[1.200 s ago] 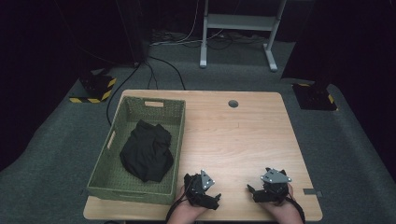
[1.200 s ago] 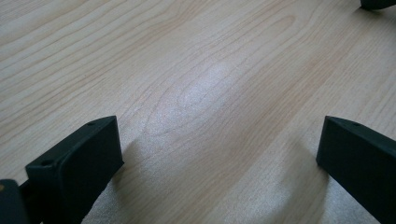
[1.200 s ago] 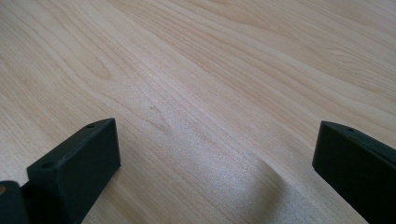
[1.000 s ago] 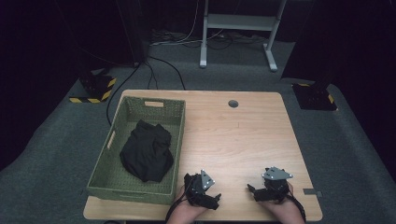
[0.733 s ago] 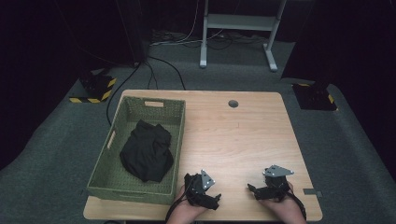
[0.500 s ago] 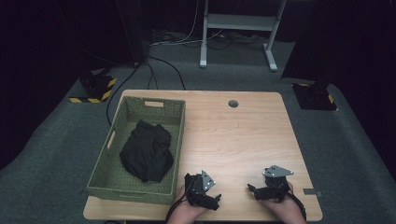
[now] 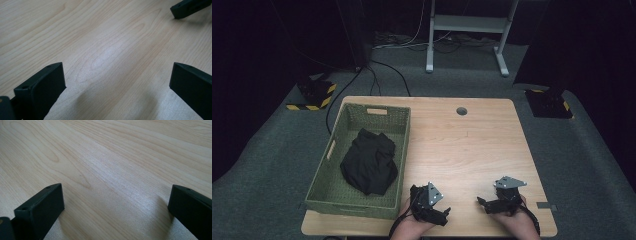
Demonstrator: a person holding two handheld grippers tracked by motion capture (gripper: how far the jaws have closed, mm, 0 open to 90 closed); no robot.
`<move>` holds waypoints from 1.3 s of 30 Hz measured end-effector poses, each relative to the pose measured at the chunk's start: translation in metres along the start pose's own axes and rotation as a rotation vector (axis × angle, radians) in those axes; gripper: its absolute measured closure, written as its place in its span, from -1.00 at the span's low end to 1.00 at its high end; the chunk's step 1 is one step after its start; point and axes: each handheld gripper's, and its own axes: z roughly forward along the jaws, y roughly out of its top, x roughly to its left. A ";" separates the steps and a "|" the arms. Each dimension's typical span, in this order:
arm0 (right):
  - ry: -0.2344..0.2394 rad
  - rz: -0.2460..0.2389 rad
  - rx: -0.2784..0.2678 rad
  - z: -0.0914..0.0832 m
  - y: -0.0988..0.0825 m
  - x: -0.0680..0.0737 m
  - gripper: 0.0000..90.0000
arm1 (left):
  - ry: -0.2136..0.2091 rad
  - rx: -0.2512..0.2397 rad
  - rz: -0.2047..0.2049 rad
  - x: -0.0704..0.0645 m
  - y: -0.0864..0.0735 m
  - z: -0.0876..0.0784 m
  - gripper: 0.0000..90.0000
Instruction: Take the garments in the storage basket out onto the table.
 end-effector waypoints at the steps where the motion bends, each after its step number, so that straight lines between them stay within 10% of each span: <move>1: 0.000 0.000 0.000 0.000 0.000 0.000 -1.00 | 0.000 0.000 0.000 0.000 0.000 0.000 -0.99; 39: -0.011 0.015 0.001 -0.002 -0.002 0.000 -1.00 | 0.003 -0.213 0.002 0.001 0.043 -0.092 -0.99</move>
